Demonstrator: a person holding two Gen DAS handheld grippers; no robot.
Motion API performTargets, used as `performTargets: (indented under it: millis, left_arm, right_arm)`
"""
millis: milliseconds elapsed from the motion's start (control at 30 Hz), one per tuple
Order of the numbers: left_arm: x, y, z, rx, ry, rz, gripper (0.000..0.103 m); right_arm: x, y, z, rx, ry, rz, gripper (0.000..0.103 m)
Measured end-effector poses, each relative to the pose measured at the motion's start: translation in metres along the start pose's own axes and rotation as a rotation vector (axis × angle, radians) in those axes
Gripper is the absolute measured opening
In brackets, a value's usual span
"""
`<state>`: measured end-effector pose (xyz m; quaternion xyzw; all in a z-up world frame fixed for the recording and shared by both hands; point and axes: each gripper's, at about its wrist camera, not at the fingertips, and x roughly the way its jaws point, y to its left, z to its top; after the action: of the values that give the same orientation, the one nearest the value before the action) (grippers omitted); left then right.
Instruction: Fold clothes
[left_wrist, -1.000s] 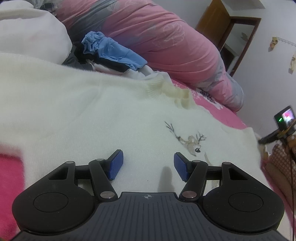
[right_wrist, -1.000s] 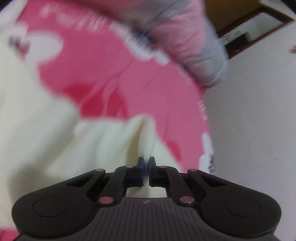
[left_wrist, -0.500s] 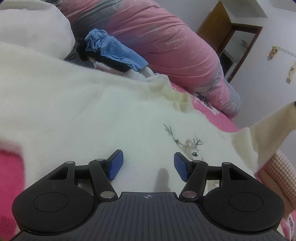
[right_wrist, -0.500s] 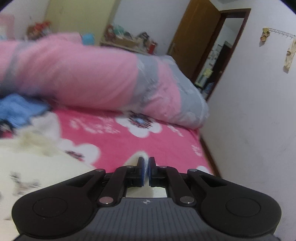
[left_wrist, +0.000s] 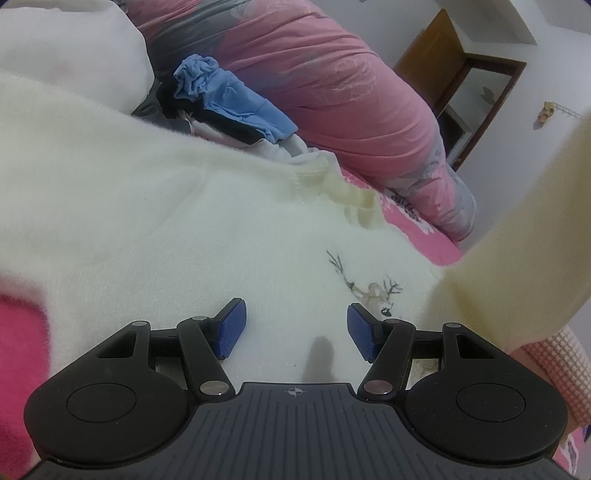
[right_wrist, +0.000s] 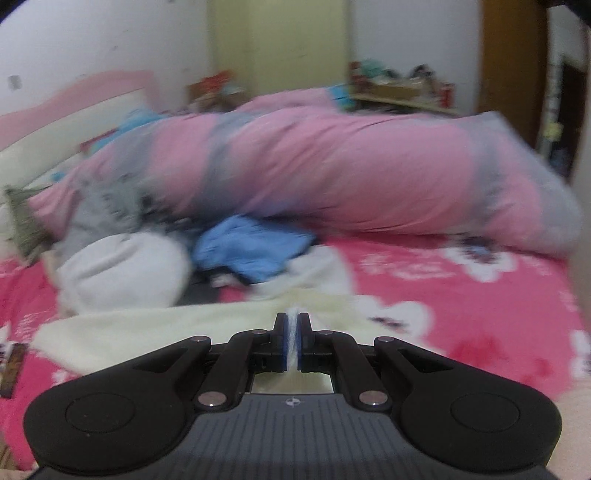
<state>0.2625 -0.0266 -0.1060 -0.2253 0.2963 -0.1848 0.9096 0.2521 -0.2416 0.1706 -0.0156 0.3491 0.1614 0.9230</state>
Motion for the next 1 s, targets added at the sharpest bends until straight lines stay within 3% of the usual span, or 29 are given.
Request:
performTargets:
  millis: [167,267,333,400,500,633,767,900,1000]
  left_arm:
    - [0.000,0.002,0.001,-0.012,0.000,-0.010,0.061]
    - [0.000,0.004,0.001,-0.019,0.000,-0.015,0.061]
    - [0.000,0.004,0.001,-0.022,0.001,-0.020,0.061]
    - [0.000,0.005,0.001,-0.024,0.000,-0.023,0.061]
    - [0.000,0.006,0.001,-0.030,0.001,-0.028,0.061]
    - [0.000,0.007,0.001,-0.038,0.000,-0.036,0.061]
    - [-0.004,0.013,0.003,-0.081,-0.001,-0.086,0.062]
    - [-0.017,0.027,0.009,-0.178,-0.014,-0.159,0.062]
    - [-0.036,0.039,0.018,-0.262,-0.125,-0.120,0.062]
  right_arm:
    - [0.082,0.027,-0.021,0.121,0.027,0.190,0.004]
    - [0.130,0.024,-0.043,0.196,0.024,0.185,0.007]
    - [0.155,0.010,-0.057,0.290,0.047,0.232,0.007]
    - [0.170,-0.007,-0.070,0.413,0.065,0.301,0.008]
    - [0.160,-0.031,-0.087,0.503,0.009,0.351,0.010]
    - [0.110,-0.074,-0.120,0.541,-0.112,0.267,0.021]
    - [0.049,-0.129,-0.173,0.596,-0.189,0.074,0.032]
    - [0.010,-0.177,-0.231,0.660,-0.155,-0.116,0.032]
    - [0.000,-0.198,-0.260,0.677,-0.129,-0.175,0.032]
